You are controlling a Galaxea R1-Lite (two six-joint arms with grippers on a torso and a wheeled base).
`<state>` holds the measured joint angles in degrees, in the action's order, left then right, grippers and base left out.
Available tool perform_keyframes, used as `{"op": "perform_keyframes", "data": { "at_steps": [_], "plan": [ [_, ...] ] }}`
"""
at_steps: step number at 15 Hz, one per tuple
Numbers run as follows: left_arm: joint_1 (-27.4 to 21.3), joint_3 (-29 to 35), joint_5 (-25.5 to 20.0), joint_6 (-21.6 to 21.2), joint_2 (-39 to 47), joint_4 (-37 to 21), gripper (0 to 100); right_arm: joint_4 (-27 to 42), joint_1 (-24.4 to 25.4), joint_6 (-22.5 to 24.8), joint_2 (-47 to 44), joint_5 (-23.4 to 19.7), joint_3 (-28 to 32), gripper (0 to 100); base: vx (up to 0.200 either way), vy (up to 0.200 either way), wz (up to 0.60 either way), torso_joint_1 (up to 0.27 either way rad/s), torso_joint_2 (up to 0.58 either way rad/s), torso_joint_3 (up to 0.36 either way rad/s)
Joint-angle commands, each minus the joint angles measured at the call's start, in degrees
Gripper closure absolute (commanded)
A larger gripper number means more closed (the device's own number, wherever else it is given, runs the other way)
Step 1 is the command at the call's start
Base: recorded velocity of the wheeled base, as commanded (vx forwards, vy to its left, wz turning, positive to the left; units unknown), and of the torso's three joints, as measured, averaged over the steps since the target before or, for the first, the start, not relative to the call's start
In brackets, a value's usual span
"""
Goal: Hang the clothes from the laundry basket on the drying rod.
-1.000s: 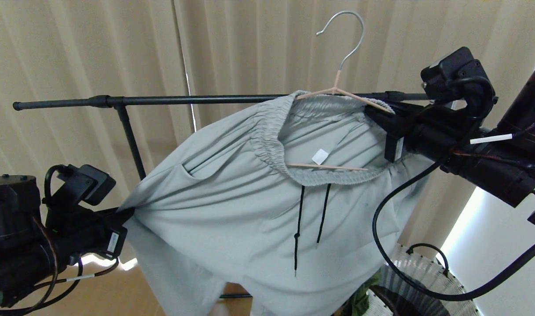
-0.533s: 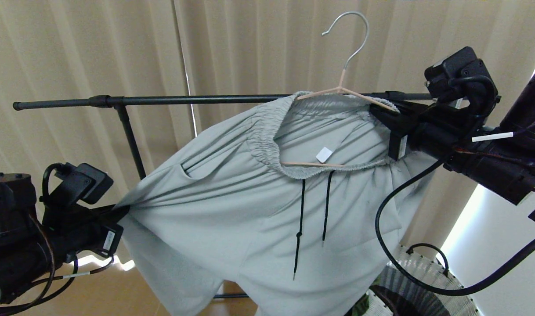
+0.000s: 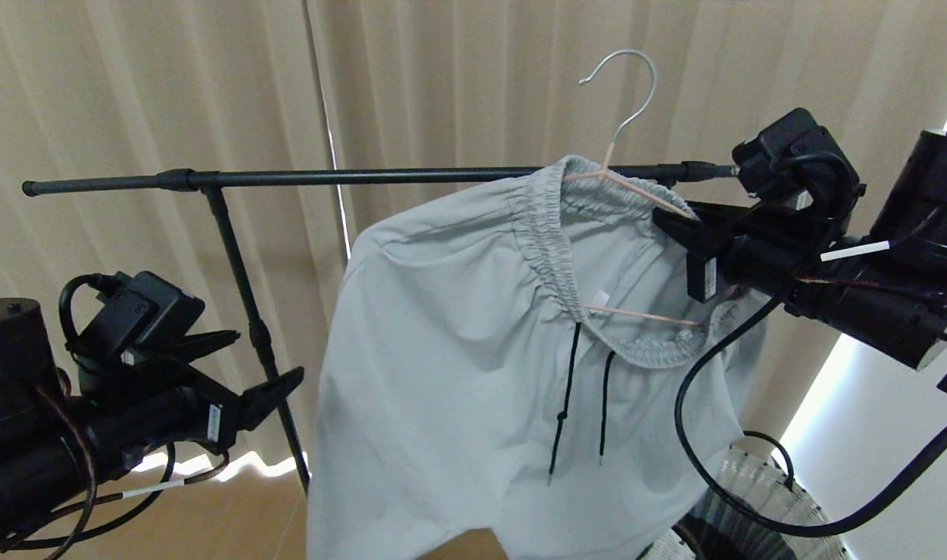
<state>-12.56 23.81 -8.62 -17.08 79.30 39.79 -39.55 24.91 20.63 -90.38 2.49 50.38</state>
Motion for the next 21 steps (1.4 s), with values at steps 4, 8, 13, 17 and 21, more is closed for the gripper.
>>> {"op": "perform_keyframes", "data": {
  "at_steps": [4, 8, 13, 17, 21],
  "plan": [
    [-2.03, -1.75, -3.60, 1.00, -6.70, 0.20, 0, 8.87, 1.64, -0.06, 1.08, 1.64, 0.07, 100, 0.000, 0.000, 0.00, 0.000, 0.00, 0.000],
    [-1.68, -5.09, -3.33, 4.51, -14.44, -0.06, 0, 17.13, 3.22, -0.15, 1.70, 4.81, 0.59, 100, 0.000, 0.000, 0.00, 0.000, 0.00, 0.000],
    [-0.19, -7.46, -3.33, 6.97, -14.17, 0.20, 0, 19.07, 3.31, -0.68, -0.59, 8.41, 1.03, 100, 0.000, 0.000, 0.00, 0.000, 0.00, 0.000],
    [0.78, -7.55, -3.51, 6.97, -12.50, 3.19, 0, 19.16, 3.04, -0.85, -0.76, 8.68, 1.03, 100, 0.000, 0.000, 0.00, 0.000, 0.00, 0.000],
    [0.78, -7.81, -3.51, 7.24, -9.34, 6.88, 0, 19.16, 2.87, -0.85, -0.59, 8.68, 1.03, 100, 0.000, 0.000, 0.00, 0.000, 0.00, 0.000]
  ]
}}
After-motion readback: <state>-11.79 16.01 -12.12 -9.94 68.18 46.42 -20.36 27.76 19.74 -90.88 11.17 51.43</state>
